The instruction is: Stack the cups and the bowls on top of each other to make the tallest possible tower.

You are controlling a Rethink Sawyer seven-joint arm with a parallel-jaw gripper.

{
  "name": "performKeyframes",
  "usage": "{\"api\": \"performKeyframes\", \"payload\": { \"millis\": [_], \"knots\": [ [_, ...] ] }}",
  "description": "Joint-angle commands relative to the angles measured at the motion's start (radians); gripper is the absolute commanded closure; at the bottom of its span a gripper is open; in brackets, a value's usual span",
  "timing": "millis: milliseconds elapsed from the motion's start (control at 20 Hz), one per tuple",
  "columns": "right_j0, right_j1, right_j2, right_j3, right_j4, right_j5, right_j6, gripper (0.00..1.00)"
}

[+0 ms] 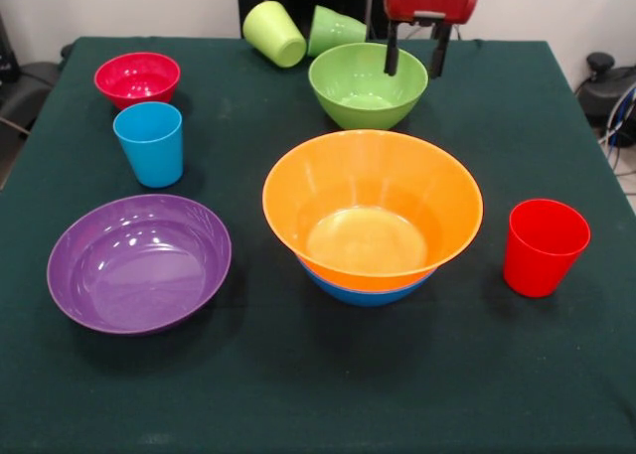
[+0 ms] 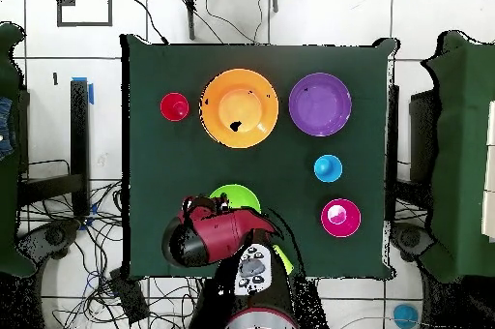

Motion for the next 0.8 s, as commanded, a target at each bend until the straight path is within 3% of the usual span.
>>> {"api": "performKeyframes", "payload": {
  "millis": [50,400,800],
  "knots": [
    [-0.004,0.057,0.120,0.010,0.014,-0.009,0.105,0.00],
    [0.034,0.123,0.096,-0.016,0.023,-0.083,0.138,0.00],
    [0.066,0.264,0.010,-0.081,0.011,-0.200,0.131,0.00]
  ]
}}
